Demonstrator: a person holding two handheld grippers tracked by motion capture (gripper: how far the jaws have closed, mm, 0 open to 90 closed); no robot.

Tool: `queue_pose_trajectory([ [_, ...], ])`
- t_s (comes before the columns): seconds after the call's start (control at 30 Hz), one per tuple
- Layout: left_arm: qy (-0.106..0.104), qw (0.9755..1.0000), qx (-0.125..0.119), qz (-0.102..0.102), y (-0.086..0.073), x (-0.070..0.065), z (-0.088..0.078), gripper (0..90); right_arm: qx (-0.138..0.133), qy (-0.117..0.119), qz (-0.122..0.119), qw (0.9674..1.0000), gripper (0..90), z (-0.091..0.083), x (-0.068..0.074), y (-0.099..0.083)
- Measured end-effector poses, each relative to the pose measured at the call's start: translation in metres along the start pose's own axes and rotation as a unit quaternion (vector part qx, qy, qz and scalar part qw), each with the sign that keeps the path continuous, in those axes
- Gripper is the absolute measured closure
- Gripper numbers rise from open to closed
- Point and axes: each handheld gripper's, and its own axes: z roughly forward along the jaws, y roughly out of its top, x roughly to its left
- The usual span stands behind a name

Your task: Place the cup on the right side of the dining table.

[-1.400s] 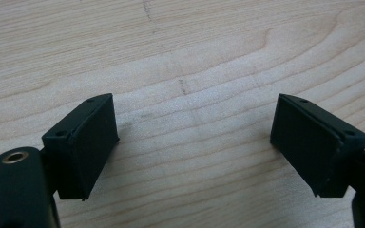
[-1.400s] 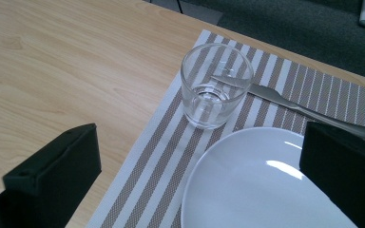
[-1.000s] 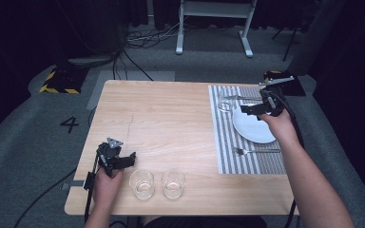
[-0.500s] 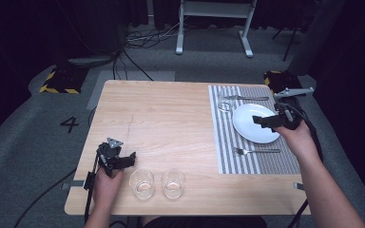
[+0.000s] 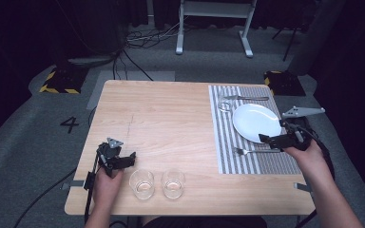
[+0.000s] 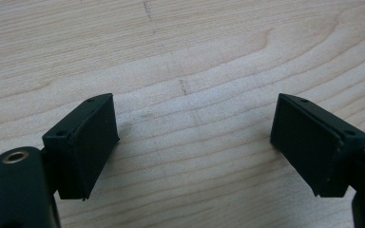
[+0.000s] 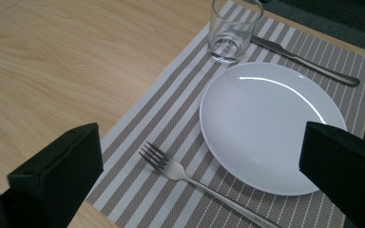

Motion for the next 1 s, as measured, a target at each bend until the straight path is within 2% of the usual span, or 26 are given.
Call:
queue_pose_trajectory([
  [0.43,0.000,1.0000,0.000,0.000,0.000,0.000,0.000,16.2,-0.019,-0.014,0.012,0.9997,1.5,-0.007,0.006,-0.044],
  [0.6,0.000,1.0000,0.000,0.000,0.000,0.000,0.000,16.2,-0.014,-0.019,0.016,0.9996,1.9,-0.002,0.008,-0.065],
  [0.87,0.000,1.0000,0.000,0.000,0.000,0.000,0.000,16.2,-0.013,-0.019,0.041,0.9989,1.9,0.006,0.008,-0.094],
  [1.0,0.000,1.0000,0.000,0.000,0.000,0.000,0.000,16.2,-0.014,-0.023,0.032,0.9991,1.9,0.010,0.008,-0.106],
])
